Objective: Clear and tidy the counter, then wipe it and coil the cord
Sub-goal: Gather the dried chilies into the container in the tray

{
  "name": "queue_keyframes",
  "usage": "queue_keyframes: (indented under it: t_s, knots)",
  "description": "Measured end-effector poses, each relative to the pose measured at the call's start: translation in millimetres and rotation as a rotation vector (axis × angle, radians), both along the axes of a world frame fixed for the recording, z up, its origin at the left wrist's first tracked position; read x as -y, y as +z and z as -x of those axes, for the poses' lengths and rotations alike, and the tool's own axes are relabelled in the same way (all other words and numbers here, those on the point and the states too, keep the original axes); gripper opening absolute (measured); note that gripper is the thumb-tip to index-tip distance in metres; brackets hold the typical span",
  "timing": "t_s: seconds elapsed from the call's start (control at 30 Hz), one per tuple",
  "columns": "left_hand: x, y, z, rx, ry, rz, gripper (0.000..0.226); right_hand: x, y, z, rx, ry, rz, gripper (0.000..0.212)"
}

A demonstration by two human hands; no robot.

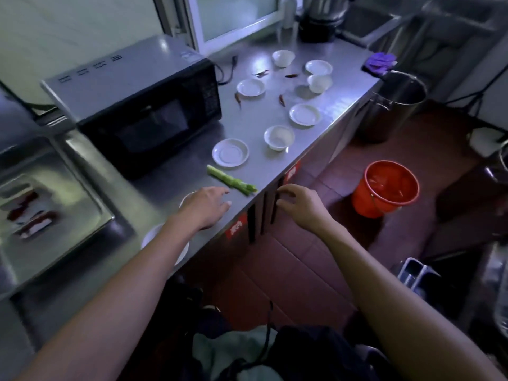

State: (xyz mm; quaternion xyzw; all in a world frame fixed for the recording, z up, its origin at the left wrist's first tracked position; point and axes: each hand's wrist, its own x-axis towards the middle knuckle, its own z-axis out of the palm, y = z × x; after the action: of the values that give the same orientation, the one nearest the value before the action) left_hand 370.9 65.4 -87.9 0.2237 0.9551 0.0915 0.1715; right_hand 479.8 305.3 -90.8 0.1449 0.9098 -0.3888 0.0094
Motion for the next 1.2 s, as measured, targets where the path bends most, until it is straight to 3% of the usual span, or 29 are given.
queue_keyframes:
  t_s: [0.33,0.47,0.7,1.2]
  knots:
    - [-89.1,-23.5,52.2,0.059,-0.135,-0.082,0.043,-56.8,-20.3,4.1,0.05,-0.164,0.022,0.033]
    - [-112.6,-32.5,111.7,0.063,-0.08,-0.18,0.046,-79.8,-23.3,52.1,0.08,-0.174,-0.032,0.034]
    - [-128.2,-46.5,199.4,0.084,-0.033,-0.171,0.046,-100.9,-19.0,163.0,0.142,-0.101,-0.144,0.037]
    - [-144.4,-63.2,284.2,0.139,0.163,-0.408,0.041,-127.2,-37.4,307.1,0.139,-0.108,-0.187,0.037]
